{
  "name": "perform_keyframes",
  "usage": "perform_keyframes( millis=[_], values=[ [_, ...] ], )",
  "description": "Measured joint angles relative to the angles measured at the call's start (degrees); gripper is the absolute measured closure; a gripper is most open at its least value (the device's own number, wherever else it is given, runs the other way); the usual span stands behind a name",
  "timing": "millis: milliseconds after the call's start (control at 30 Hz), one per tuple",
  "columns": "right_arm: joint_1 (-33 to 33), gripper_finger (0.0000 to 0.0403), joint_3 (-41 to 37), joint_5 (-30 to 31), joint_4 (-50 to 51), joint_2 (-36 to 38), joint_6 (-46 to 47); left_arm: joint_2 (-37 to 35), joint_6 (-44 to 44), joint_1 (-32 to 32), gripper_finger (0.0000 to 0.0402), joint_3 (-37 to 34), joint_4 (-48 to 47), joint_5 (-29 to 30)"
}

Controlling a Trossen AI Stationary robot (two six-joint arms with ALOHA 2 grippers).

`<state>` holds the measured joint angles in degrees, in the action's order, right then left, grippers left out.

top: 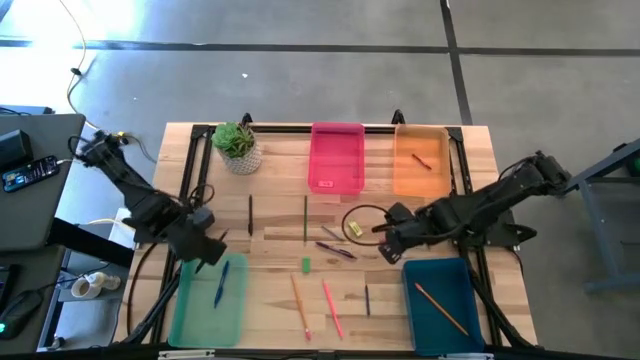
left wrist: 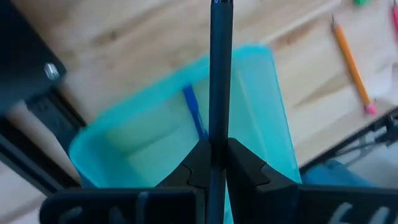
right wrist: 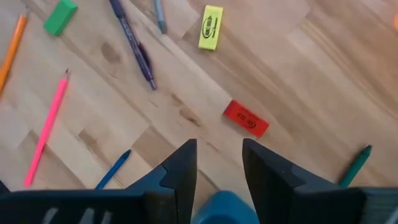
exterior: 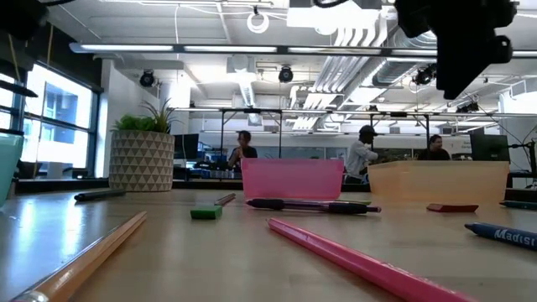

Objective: Sort crayons/erasers/pens/pencils in bins
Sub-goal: Put the left black ballpen into the green bin

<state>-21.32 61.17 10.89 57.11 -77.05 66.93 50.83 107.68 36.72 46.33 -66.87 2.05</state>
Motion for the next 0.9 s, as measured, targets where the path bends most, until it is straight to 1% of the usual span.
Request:
perform_keyframes(
  millis=[200, 367, 467, 600, 733, 900],
  values=[
    [4.67, 0.0282, 0.00, -0.23, -0.69, 0.01, -5.16, 3.52, 12.53, 10.65, 0.0389, 0.00, 1.69, 1.45],
    [7.60, 0.0282, 0.00, -0.49, -1.84, 0.01, -8.59, 8.47, 18.10, 16.30, 0.0389, 0.00, 7.14, 4.43],
    [9.08, 0.0282, 0.00, -0.51, -1.86, -0.01, -9.42, 11.54, 19.96, 18.31, 0.0389, 0.00, 9.96, 5.13],
    [11.08, 0.0282, 0.00, -0.52, -1.86, 0.01, -10.50, 15.31, 20.34, 20.25, 0.0389, 0.02, 14.26, 5.04],
    [12.73, 0.0282, 0.00, -0.52, -1.86, 0.01, -11.14, 18.99, 21.53, 21.56, 0.0389, 0.02, 17.25, 2.58],
    [13.90, 0.0282, -0.02, -0.69, -2.95, 0.01, -12.94, 22.65, 23.32, 22.40, 0.0389, 0.02, 17.52, -0.18]
  ],
)
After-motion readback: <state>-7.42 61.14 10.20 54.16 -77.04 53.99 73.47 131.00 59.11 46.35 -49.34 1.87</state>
